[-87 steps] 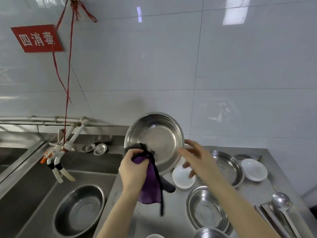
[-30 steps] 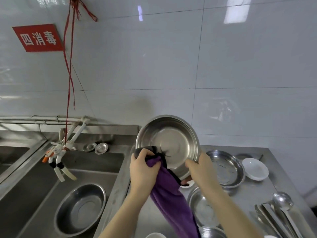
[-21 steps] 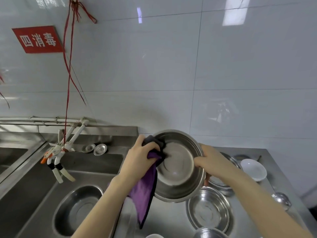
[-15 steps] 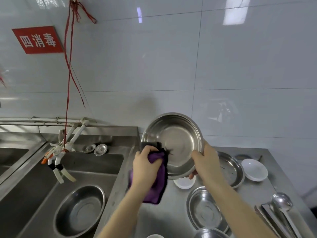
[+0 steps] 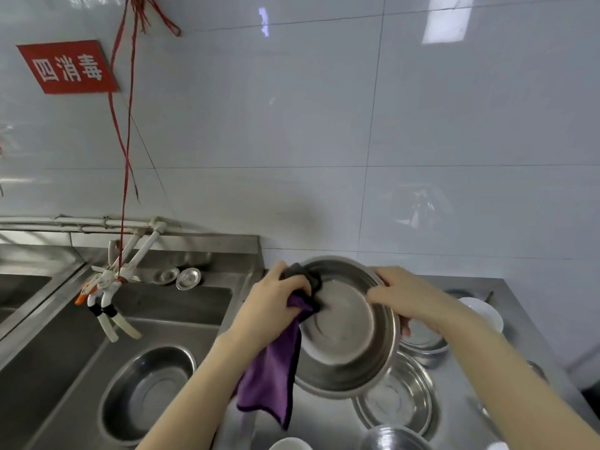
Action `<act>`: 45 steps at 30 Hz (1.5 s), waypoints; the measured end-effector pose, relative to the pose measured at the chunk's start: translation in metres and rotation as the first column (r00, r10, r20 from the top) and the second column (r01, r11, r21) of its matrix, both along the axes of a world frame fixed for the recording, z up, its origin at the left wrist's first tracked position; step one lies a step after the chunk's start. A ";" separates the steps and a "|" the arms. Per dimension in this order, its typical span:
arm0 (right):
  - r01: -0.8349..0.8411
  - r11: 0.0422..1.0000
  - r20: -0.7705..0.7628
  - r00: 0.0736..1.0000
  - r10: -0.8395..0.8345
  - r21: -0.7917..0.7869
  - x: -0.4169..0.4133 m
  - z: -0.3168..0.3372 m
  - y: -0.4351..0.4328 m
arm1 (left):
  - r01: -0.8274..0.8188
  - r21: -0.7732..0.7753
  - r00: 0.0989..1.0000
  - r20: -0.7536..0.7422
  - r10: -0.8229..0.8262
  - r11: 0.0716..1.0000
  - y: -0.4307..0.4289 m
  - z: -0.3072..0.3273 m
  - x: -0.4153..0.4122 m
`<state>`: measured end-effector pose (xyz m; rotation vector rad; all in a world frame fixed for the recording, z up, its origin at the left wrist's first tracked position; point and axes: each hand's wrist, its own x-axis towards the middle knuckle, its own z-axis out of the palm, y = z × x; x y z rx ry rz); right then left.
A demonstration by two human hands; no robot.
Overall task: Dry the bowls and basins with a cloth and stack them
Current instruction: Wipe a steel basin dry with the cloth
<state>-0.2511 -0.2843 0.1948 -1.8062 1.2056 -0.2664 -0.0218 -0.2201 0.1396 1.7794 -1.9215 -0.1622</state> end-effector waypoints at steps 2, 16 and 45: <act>0.155 0.980 0.148 0.980 -0.137 -0.123 0.006 -0.007 0.007 | -0.173 -0.112 0.978 -0.135 0.157 0.979 -0.001 -0.005 0.002; 0.224 0.972 0.234 0.951 -0.200 -0.078 0.025 -0.029 0.028 | -0.420 -0.013 0.821 -0.432 0.374 0.908 0.016 -0.018 -0.010; 0.062 0.994 -0.001 0.998 -0.062 -0.095 -0.005 0.012 -0.001 | -0.107 -0.048 0.974 -0.204 0.095 0.993 0.001 -0.004 -0.009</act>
